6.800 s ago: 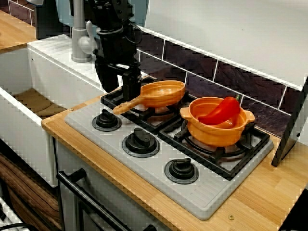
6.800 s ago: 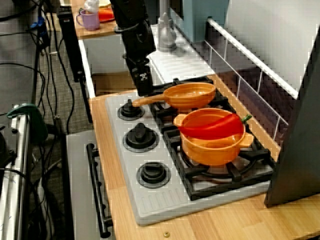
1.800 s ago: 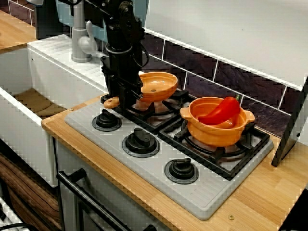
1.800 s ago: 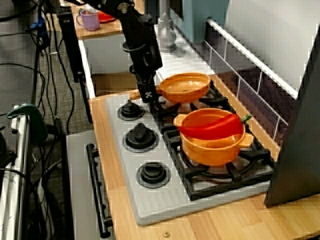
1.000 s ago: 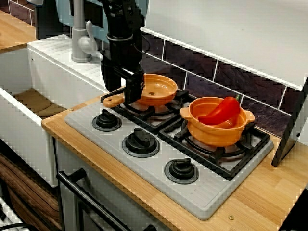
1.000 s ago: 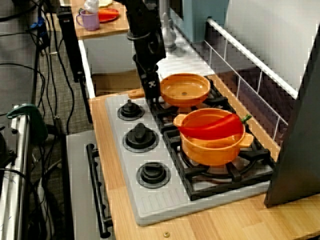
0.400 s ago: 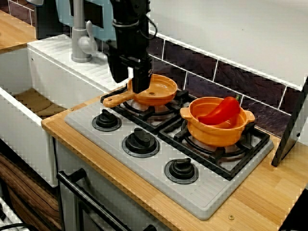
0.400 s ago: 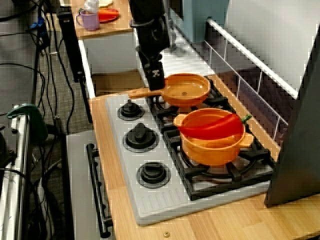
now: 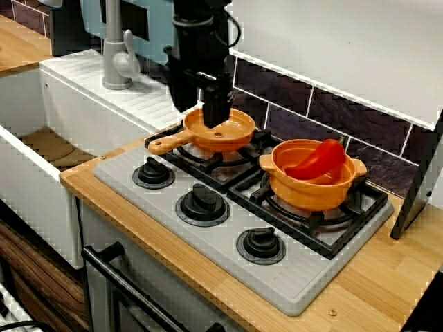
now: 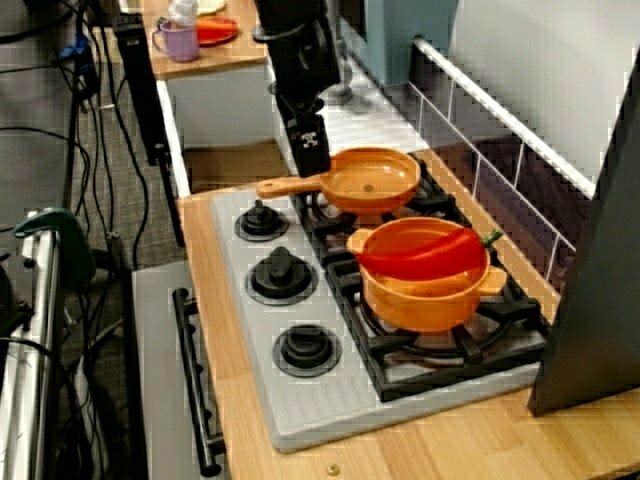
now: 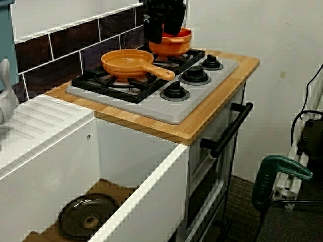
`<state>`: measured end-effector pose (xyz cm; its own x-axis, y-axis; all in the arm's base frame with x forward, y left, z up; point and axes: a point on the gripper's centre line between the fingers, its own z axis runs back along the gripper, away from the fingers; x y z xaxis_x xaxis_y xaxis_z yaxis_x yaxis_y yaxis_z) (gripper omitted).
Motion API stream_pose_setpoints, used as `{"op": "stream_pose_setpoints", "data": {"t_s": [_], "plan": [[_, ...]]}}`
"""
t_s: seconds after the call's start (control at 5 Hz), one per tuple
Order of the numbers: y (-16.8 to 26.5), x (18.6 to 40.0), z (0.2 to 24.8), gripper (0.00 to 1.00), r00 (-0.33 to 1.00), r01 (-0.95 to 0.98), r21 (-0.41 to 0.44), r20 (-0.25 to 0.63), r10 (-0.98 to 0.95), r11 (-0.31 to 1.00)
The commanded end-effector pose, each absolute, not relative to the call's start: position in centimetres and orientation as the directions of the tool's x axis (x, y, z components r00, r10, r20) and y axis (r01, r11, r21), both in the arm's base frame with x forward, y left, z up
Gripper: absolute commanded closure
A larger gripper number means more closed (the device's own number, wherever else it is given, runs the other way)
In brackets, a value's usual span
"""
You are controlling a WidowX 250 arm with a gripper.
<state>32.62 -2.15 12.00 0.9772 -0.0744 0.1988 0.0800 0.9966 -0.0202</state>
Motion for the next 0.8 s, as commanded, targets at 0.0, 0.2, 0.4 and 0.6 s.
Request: {"op": "stream_pose_setpoints", "data": {"t_s": [0.0, 0.2, 0.4, 0.6], "plan": [[-3.0, 33.2, 15.0, 0.00, 0.958, 0.101, -0.024, 0.273, -0.090, 0.995], [-3.1, 33.3, 15.2, 0.00, 0.958, 0.103, -0.038, 0.274, -0.088, 0.994], [-3.6, 33.8, 14.9, 0.00, 0.960, 0.097, -0.041, 0.269, -0.082, 0.994], [-4.3, 34.5, 14.3, 0.00, 0.965, 0.093, -0.030, 0.248, -0.082, 0.995]]}}
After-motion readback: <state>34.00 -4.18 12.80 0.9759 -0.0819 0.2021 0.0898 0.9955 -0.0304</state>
